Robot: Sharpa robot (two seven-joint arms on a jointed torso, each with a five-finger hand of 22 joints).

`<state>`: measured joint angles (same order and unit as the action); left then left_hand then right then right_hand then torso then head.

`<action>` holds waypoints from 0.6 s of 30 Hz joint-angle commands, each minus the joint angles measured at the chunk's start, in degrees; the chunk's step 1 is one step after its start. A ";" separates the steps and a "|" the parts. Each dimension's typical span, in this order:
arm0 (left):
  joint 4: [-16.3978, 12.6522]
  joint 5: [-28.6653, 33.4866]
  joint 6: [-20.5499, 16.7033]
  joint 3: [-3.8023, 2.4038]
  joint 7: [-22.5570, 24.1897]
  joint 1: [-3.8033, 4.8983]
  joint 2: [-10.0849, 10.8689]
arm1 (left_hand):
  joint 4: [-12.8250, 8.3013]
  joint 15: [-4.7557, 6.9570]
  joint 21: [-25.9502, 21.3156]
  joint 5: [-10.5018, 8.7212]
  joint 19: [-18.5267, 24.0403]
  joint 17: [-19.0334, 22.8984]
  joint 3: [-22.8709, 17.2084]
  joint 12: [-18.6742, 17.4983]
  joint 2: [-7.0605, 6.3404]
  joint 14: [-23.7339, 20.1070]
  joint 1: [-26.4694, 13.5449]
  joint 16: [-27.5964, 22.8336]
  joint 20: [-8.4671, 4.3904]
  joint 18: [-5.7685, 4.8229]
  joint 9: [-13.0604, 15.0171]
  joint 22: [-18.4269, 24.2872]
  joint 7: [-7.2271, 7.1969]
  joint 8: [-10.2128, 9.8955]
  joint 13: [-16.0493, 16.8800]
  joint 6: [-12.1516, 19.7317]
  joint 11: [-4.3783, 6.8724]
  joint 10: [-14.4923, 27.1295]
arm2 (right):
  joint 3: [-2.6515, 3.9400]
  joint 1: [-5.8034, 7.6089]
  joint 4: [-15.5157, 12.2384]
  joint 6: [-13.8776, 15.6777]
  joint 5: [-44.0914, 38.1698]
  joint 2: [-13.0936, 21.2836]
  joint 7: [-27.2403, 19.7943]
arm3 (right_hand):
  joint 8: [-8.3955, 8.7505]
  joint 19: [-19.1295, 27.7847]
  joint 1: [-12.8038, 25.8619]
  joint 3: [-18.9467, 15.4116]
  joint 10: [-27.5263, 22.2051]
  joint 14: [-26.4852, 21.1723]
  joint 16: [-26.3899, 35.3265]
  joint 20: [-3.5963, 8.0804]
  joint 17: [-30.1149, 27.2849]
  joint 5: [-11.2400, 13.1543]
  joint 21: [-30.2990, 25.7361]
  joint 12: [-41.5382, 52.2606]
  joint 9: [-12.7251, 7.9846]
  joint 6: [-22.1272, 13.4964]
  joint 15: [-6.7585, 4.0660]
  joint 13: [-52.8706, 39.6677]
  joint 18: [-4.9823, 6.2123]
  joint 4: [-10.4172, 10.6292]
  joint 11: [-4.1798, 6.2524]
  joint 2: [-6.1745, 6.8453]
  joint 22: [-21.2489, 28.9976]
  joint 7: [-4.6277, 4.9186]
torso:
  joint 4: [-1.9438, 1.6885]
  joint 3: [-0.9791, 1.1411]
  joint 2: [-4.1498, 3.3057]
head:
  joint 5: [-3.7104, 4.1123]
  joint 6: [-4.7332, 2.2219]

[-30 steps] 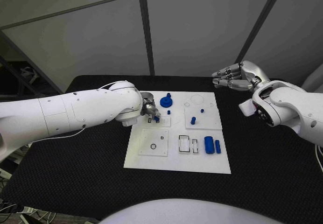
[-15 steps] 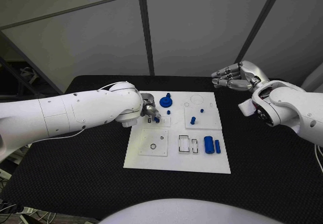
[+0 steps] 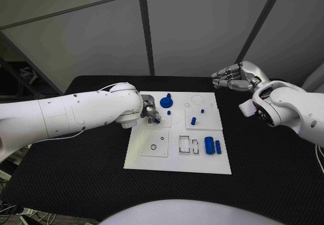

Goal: Assemble the parts on the task board

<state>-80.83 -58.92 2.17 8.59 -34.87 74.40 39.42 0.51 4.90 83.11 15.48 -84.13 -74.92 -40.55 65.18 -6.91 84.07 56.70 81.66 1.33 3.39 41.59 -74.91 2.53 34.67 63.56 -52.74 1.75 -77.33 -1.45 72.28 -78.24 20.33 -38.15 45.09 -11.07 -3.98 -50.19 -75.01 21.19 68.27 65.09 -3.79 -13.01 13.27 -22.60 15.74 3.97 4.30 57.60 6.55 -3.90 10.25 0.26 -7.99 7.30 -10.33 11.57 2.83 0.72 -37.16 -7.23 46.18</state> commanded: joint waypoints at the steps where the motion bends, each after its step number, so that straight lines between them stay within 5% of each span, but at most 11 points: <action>1: -0.12 -0.56 1.76 0.24 -0.51 -0.24 -0.01 | -6.89 0.40 0.25 0.11 -1.44 -5.77 -6.60 0.35 0.72 3.35 0.27 -0.19 -0.39 -1.02 -0.02 -3.98 -0.31 0.27 0.07 -0.02 0.25 -0.12 | 0.04 0.10 0.02 -0.47 -0.07 -0.04 -0.35 | -0.02 -0.03 0.46 -0.06 -0.15 -0.27 0.22 -0.38 -0.08 -0.19 -0.36 -0.03 0.01 0.16 0.05 0.08 0.20 -0.05 -0.25 0.16 0.09 0.40 | -0.01 -0.02 0.00 | -0.06 0.06; 18: 0.52 -0.38 3.15 0.24 -0.64 -0.24 -0.41 | -5.26 0.68 0.75 -0.01 -1.85 -5.82 -4.77 1.38 1.61 3.38 -1.70 -0.17 -0.59 -1.22 -0.72 -4.91 -0.84 1.33 0.74 -0.84 0.65 -1.09 | 0.04 0.10 0.10 -0.55 -0.07 -0.05 -0.32 | -0.03 -0.05 0.51 -0.09 -0.16 -0.31 0.21 -0.40 -0.12 -0.21 -0.44 -0.03 0.02 0.16 0.06 0.08 0.20 -0.02 -0.25 0.16 0.15 0.40 | 0.03 0.01 -0.03 | 0.09 0.35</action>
<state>-80.37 -59.13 2.92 8.56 -34.87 74.46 39.12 0.25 5.30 83.66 15.21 -83.92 -74.92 -40.55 66.30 -5.45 84.03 55.42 81.66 1.13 3.39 40.91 -74.91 2.01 35.75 64.25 -53.27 2.36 -77.99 -1.45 72.28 -78.10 20.15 -38.15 45.04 -11.06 -3.98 -50.19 -75.01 21.19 68.27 65.10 -3.79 -13.01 13.22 -22.59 15.45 3.97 4.30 57.60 6.55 -3.90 10.25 0.26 -7.99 7.30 -10.27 11.57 2.85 0.70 -37.16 -7.22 46.43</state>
